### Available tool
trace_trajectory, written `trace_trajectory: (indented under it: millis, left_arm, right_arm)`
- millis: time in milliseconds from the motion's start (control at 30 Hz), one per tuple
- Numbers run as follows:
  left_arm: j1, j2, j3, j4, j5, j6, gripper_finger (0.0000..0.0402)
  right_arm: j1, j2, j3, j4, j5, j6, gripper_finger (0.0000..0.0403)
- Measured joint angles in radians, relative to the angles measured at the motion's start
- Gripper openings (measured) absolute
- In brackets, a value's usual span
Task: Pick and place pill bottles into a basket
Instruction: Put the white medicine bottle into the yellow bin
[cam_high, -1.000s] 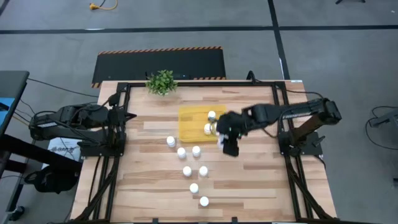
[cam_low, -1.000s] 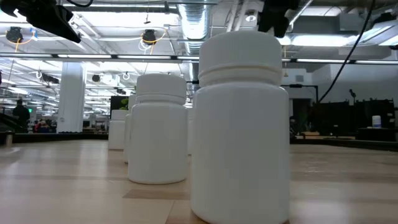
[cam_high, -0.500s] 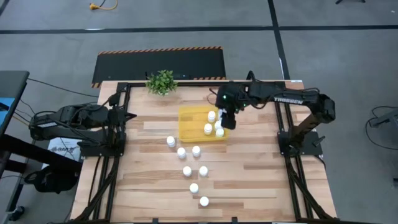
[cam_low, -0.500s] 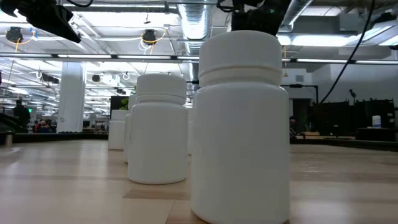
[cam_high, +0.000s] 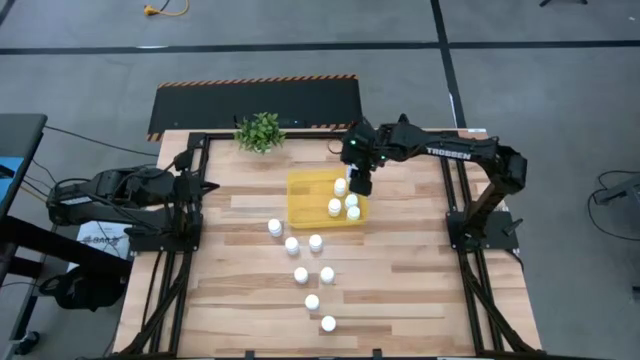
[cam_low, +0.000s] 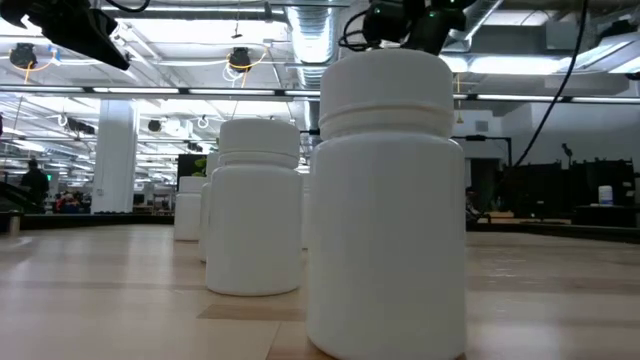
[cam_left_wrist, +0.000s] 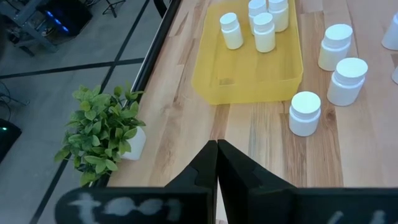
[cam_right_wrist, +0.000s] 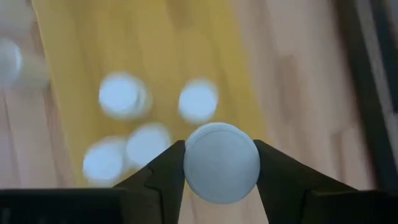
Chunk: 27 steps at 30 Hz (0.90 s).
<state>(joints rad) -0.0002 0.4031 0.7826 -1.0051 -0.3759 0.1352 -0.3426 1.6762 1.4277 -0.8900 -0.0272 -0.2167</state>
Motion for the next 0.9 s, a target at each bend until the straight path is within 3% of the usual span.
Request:
trace_trajectory:
  millis: [367,700,900]
  left_arm:
    - [0.000,0.000,0.000,0.000,0.000,0.000,0.0000]
    - [0.000,0.000,0.000,0.000,0.000,0.000,0.0000]
    - [0.000,0.000,0.000,0.000,0.000,0.000,0.0000]
  right_arm:
    - [-0.012,0.069,-0.004,-0.006,-0.003,-0.003,0.0179]
    - [-0.012,0.114,-0.004,-0.005,-0.023,-0.024,0.0098]
    - [-0.012,0.112,-0.004,0.007,-0.026,-0.028,0.0080]
